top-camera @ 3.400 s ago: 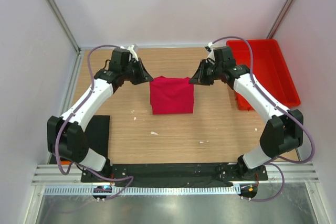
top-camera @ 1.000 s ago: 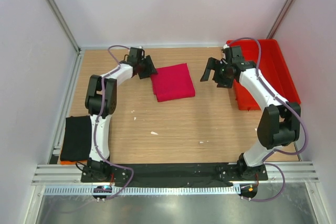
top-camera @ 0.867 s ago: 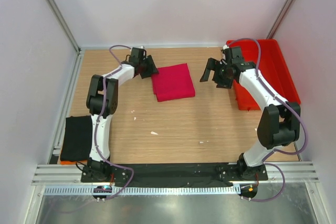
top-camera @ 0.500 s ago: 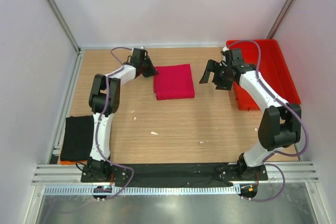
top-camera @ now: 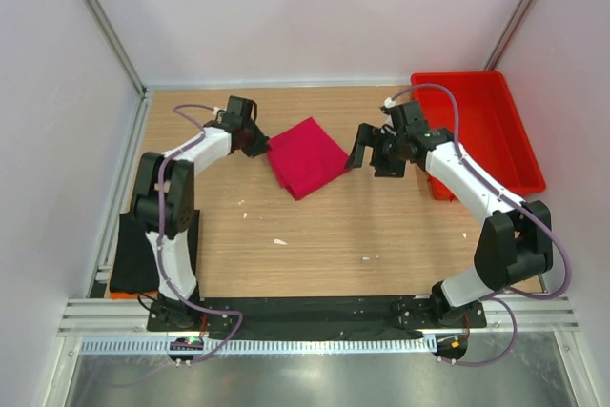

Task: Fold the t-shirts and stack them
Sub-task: Neatly place the folded tshirt to the corner

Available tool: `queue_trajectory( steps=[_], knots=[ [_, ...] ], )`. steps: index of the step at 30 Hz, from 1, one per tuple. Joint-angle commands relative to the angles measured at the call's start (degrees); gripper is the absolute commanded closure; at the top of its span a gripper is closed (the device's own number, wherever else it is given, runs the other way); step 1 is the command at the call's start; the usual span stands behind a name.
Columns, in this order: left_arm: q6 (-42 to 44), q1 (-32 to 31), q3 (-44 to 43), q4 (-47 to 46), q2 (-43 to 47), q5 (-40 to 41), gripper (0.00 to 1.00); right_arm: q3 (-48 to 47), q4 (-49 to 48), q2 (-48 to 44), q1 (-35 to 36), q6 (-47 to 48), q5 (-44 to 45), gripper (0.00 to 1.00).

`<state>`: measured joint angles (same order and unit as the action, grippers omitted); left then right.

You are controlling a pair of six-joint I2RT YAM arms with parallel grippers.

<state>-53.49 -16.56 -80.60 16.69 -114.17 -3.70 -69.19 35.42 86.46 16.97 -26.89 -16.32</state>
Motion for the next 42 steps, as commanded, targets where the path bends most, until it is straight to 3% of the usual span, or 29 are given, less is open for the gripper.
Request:
queue_trajectory(
  steps=[1, 14, 22, 28, 33, 42],
  knots=[
    [-3.4, -0.9, 2.5, 10.5, 11.7, 11.6, 1.0, 0.4, 0.5, -3.6, 1.7, -0.4, -0.7, 0.0],
    [-3.2, -1.0, 5.5, 24.9, 25.2, 28.0, 1.0, -0.8, -0.4, -2.8, 6.4, -1.5, -1.8, 0.0],
    [-1.0, -1.0, 2.9, 31.6, 30.2, 33.2, 1.0, 0.5, -0.6, -2.9, 7.4, -1.4, -2.1, 0.0],
    [2.6, -0.8, 4.8, 25.9, 29.3, 29.6, 1.0, -0.3, -0.4, -2.2, 8.0, -1.0, -2.2, 0.0],
    [9.6, -0.5, 3.4, 19.3, 25.0, 21.5, 1.0, 0.2, -0.3, -2.4, 8.1, -0.4, -1.6, 0.0],
    [15.1, 2.1, 1.1, 16.6, 18.4, 18.9, 1.0, 0.6, -1.5, -1.2, 8.1, 2.4, -1.6, 0.0]
  ],
)
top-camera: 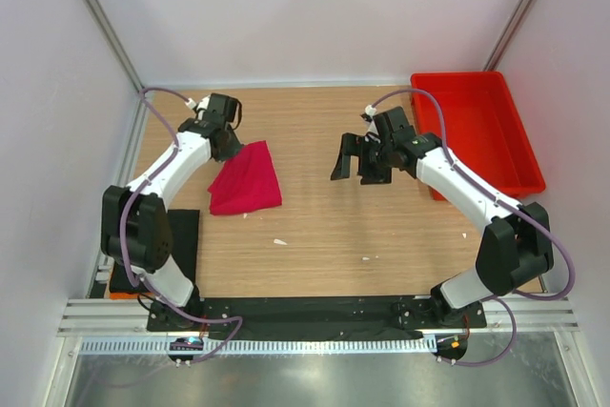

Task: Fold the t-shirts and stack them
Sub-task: Neatly place the folded tshirt to the corner

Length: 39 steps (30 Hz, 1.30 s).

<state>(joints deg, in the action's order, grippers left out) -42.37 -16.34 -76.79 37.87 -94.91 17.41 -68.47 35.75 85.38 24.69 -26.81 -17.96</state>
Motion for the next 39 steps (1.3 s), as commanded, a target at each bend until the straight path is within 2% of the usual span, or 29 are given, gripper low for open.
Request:
queue_trajectory(
  steps=[1, 5, 8, 11, 13, 14, 15, 16, 17, 19, 21, 23, 24, 26, 27, 28, 29, 30, 31, 32, 34, 39],
  knots=[
    [4.3, 2.4, -2.9, -4.9, -1.6, -3.5, 1.0, -0.1, -2.8, 0.3, 0.8, 2.7, -0.5, 0.0],
    [6.9, 5.6, -4.9, -5.8, -5.4, -5.4, 1.0, -0.1, -6.6, 1.9, 3.8, 5.4, 1.5, 0.0],
    [9.5, 8.9, -8.8, -6.1, -9.2, -11.1, 1.0, -0.8, -9.7, 5.6, 6.0, 4.0, -0.6, 0.0],
    [11.3, 10.9, -15.2, 0.0, -15.3, -12.7, 1.0, -2.4, -15.2, 9.8, 8.2, -0.7, -4.5, 0.12],
    [11.4, 11.9, -17.5, 3.2, -17.5, -12.1, 0.89, -3.3, -21.2, 12.9, 9.1, -3.8, -7.3, 0.26],
    [11.3, 11.9, -18.4, 5.4, -17.6, -9.2, 0.74, -3.7, -23.2, 13.7, 9.5, -6.6, -8.9, 0.37],
    [11.3, 11.9, -18.0, 5.6, -16.9, -7.2, 0.65, -5.0, -24.7, 15.0, 10.5, -7.8, -9.5, 0.5],
    [10.8, 11.9, -17.3, 5.6, -15.8, -5.0, 0.54, -5.9, -26.5, 17.2, 10.8, -8.7, -10.4, 0.5],
    [10.8, 11.9, -16.7, 6.4, -14.8, -3.1, 0.36, -6.7, -27.4, 18.6, 11.3, -9.3, -11.3, 0.51],
    [11.7, 11.9, -17.4, 8.4, -12.6, 2.5, 0.29, -8.8, -29.1, 21.6, 12.4, -10.6, -11.7, 0.51],
    [12.3, 11.9, -19.3, 11.4, -11.0, 4.4, 0.28, -10.7, -31.1, 23.6, 13.2, -11.7, -12.5, 0.49],
    [12.7, 11.9, -18.5, 12.1, -9.1, 2.1, 0.32, -12.2, -32.3, 26.8, 13.7, -12.5, -13.5, 0.49],
    [12.7, 11.9, -17.2, 11.3, -6.6, -3.6, 0.35, -14.0, -33.2, 28.2, 14.1, -13.6, -14.4, 0.49],
    [11.4, 11.9, -11.6, 8.2, -4.5, -9.4, 0.55, -15.9, -35.1, 31.9, 15.0, -15.2, -15.1, 0.49],
    [10.9, 11.9, -9.6, 7.0, -3.3, -15.8, 0.63, -17.7, -35.5, 33.0, 15.2, -16.0, -15.5, 0.51],
    [10.6, 11.9, -7.7, 5.9, -2.7, -17.1, 0.79, -18.6, -37.9, 34.0, 15.5, -17.9, -16.4, 0.52],
    [10.0, 11.8, -4.1, 4.1, -2.6, -20.2, 0.83, -19.2, -39.1, 35.2, 15.8, -19.0, -16.7, 0.56],
    [9.3, 11.8, -2.4, 3.4, -2.4, -21.2, 0.87, -20.6, -40.0, 37.2, 15.9, -20.3, -16.9, 0.66],
    [9.1, 11.8, -1.1, 2.7, -2.3, -21.9, 0.93, -21.5, -41.8, 38.6, 16.0, -21.4, -17.6, 0.72],
    [9.0, 11.8, 0.8, 2.2, -2.3, -22.4, 0.95, -22.5, -42.2, 39.7, 16.2, -23.2, -18.7, 0.79],
    [8.5, 11.8, 2.2, 1.8, -2.9, -23.6, 0.98, -25.2, -41.9, 42.9, 16.3, -24.0, -19.2, 0.82],
    [8.7, 10.5, 5.2, -0.2, -7.1, -23.5, 0.99, -29.1, -40.7, 47.2, 16.2, -23.8, -18.5, 0.91]
  ],
)
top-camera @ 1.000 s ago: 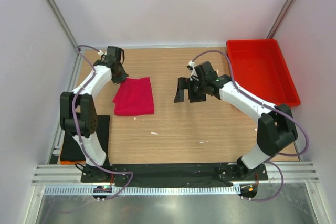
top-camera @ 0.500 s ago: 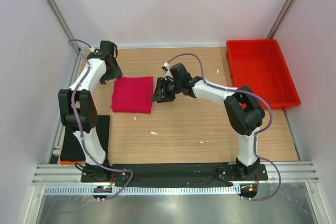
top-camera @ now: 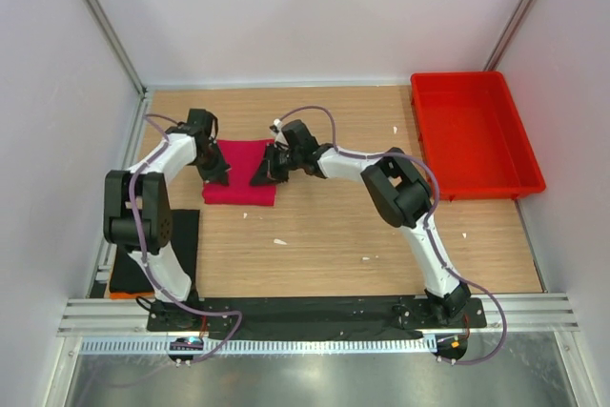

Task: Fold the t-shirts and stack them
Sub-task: Neatly place the folded tshirt to the corner

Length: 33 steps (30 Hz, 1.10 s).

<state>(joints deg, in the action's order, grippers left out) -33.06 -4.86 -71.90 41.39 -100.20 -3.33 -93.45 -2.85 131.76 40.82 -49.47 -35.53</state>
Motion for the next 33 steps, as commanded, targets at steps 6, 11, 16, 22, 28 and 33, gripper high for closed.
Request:
queue_trajectory(
  steps=[6, 11, 16, 22, 28, 33],
  knots=[
    [-1.4, -7.8, -3.4, -4.1, -10.1, -2.5, 1.0, 3.3, 2.0, -1.2, -2.7, 1.2, 4.1, 0.95],
    [-5.3, -15.7, -6.2, -5.4, -12.9, -2.9, 1.0, 14.0, 5.8, -8.0, -7.0, 6.8, 5.8, 0.95],
    [-8.2, -17.8, -6.8, -5.2, -10.3, -3.3, 0.96, 19.3, 17.6, -17.1, -10.0, 23.4, 8.4, 0.94],
    [-8.3, -17.8, -7.3, -3.9, -4.3, -4.8, 0.9, 17.8, 23.9, -23.0, -11.7, 26.9, 7.9, 0.91],
    [-9.7, -17.9, -2.6, -5.3, -0.3, -8.1, 0.91, 17.9, 13.2, -21.8, -9.5, 15.5, -2.4, 0.91],
    [-8.8, -17.5, 2.8, -6.1, 0.4, -5.6, 0.94, 15.1, 5.7, -14.6, -7.7, 8.9, -6.0, 0.91]
  ],
)
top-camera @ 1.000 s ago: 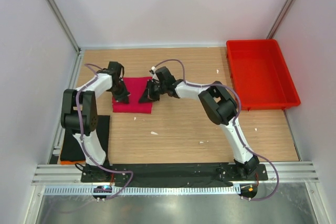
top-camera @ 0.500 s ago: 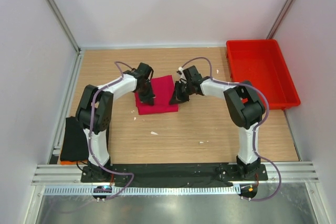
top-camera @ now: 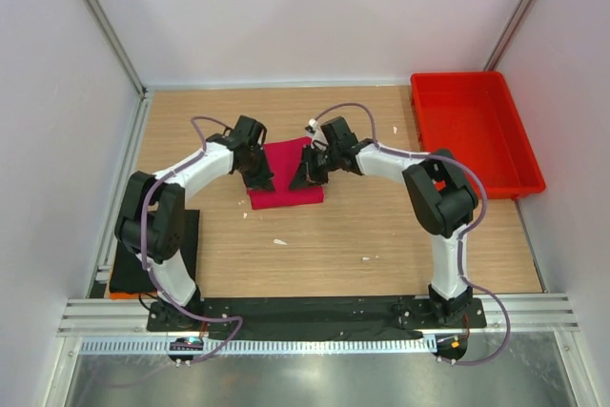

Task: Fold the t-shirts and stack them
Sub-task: Neatly place the folded tshirt to the corner

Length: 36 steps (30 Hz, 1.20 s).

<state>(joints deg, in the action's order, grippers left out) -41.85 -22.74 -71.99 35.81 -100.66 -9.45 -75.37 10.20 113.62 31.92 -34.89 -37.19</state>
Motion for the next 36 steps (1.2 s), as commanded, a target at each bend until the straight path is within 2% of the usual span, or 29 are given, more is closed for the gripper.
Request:
queue_trajectory(
  steps=[1, 5, 12, 17, 21, 25, 26, 28, 29, 31, 33, 35, 36],
  knots=[
    [0.1, 0.4, 4.7, -0.7, 0.9, 1.2, 0.94, -3.1, -8.3, 4.4, 1.3, -7.4, -5.2, 0.91],
    [0.2, 0.9, 8.9, -1.6, 1.7, 2.3, 0.95, -2.2, -9.8, 6.7, 1.2, -8.7, -5.7, 0.91],
    [0.2, 1.2, 14.2, -2.0, 6.2, 4.0, 0.97, 6.3, -12.8, 5.8, -0.6, -8.3, -4.1, 0.91],
    [-0.1, 1.2, 11.5, 0.9, 12.6, 3.7, 0.96, 4.2, -6.4, 1.8, -0.1, -4.7, -2.9, 0.91],
    [-0.5, 1.6, 9.4, 0.2, 12.9, 2.5, 0.94, -0.5, 2.3, -1.0, 1.4, 0.0, 1.3, 0.89],
    [-1.0, 2.1, 11.2, -2.7, 10.1, 0.5, 0.94, -5.0, 9.6, -4.1, 2.3, 5.8, 6.6, 0.74],
    [-1.1, 2.1, 12.0, -3.5, 9.5, 0.6, 0.94, -5.7, 10.4, -4.6, 2.3, 6.5, 7.5, 0.67],
    [-1.0, 2.1, 14.5, -5.0, 8.2, 1.6, 0.95, -7.8, 12.8, -6.7, 2.2, 7.6, 9.0, 0.61],
    [-0.8, 2.3, 15.2, -5.3, 7.9, 2.2, 0.95, -8.4, 13.5, -7.4, 2.4, 9.0, 11.0, 0.54],
    [-0.3, 2.6, 17.3, -6.0, 7.8, 2.6, 0.95, -10.0, 15.5, -9.8, 2.4, 10.7, 13.0, 0.48],
    [0.1, 2.7, 18.4, -5.8, 8.2, 3.8, 0.95, -10.5, 16.3, -12.8, 2.5, 13.3, 16.4, 0.42],
    [0.1, 2.8, 18.8, -5.8, 11.0, 4.0, 0.94, -10.1, 15.7, -14.6, 2.9, 15.6, 17.9, 0.31],
    [-0.1, 2.6, 19.1, -6.0, 12.7, 4.4, 0.89, -9.2, 14.9, -15.7, 3.5, 18.1, 20.0, 0.27]
  ],
)
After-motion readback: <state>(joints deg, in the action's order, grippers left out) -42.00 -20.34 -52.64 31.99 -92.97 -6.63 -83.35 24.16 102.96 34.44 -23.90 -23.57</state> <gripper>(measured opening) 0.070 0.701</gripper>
